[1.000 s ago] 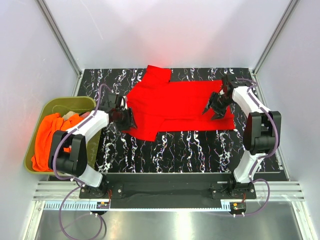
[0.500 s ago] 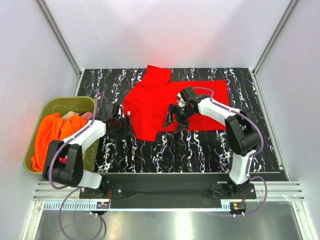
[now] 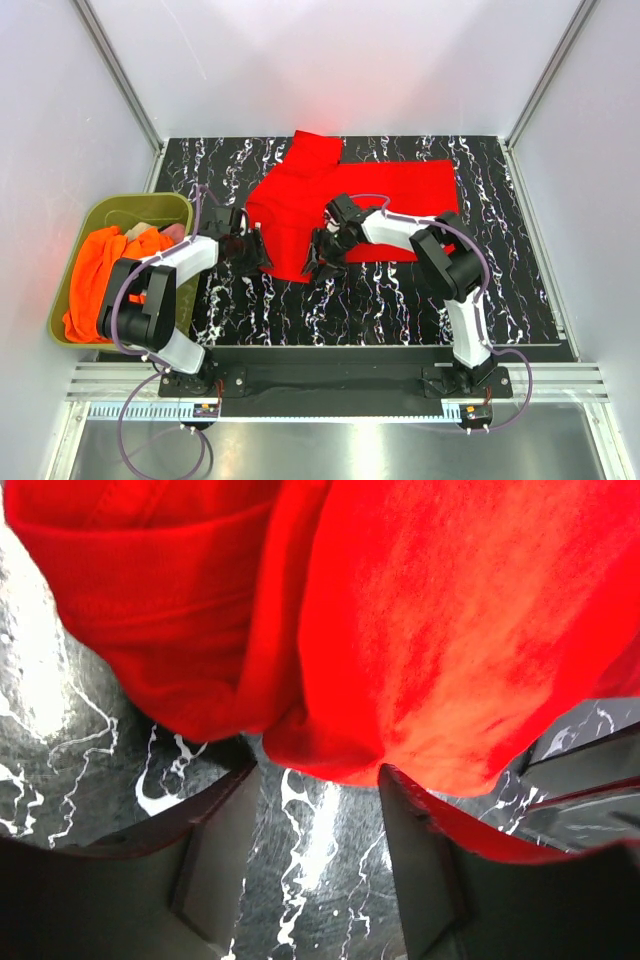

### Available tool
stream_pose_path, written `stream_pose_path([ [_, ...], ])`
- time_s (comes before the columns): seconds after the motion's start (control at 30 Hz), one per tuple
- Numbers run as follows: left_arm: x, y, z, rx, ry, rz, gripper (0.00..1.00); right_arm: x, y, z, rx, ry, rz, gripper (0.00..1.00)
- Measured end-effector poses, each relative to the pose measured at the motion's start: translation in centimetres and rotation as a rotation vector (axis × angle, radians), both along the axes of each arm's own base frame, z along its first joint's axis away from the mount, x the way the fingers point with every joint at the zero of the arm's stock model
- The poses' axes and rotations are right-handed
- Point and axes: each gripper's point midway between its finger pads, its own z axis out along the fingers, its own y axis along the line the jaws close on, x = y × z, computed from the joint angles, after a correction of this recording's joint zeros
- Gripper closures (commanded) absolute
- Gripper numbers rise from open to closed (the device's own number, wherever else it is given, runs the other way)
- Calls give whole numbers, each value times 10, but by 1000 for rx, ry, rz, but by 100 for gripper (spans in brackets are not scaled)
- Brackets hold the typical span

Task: Fold and stack the t-shirts
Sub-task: Fold the tshirt

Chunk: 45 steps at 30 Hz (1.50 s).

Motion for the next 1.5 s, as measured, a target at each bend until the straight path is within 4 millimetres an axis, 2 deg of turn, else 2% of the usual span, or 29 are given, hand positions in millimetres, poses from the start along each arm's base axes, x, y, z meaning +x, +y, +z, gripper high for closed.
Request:
stream_pose_path([
  [0.2, 4, -1, -2, -14, -15, 24, 51, -5, 16, -2, 4, 18, -22, 48],
  [0.47, 5, -2, -2, -26, -20, 47, 56, -6, 23, -6, -11, 51, -62, 58],
  [0.57, 3, -2, -3, -29, -15, 57, 65, -6, 24, -8, -14, 59, -71, 65],
  [0.6, 2, -1, -4, -27, -11, 60, 67, -5, 24, -9, -14, 59, -72, 73],
  [0.67, 1, -1, -4, -27, -8, 62, 74, -4, 23, -10, -23, 51, -76, 83],
  [0.7, 1, -1, -5, -26, -6, 64, 78, -4, 23, -12, -27, 46, -75, 95],
  [0.73, 0, -1, -5, -25, -2, 64, 82, -3, 22, -13, -31, 39, -72, 100],
  [0.87, -3, -1, -3, -27, 5, 69, 98, -1, 21, -14, -38, 20, -65, 100],
  [1.07, 0, -2, 16, -32, -20, 67, 100, 6, 16, -9, -40, -24, -50, 100],
  [1.2, 17, -5, 40, -42, -71, 63, 100, 22, 12, 7, -23, -64, -54, 100],
  [1.37, 48, -12, 70, -54, -148, 54, 100, 60, 6, 37, 16, -143, -76, 100],
  [1.5, 76, -19, 77, -56, -167, 50, 100, 96, -5, 59, 44, -192, -110, 100],
])
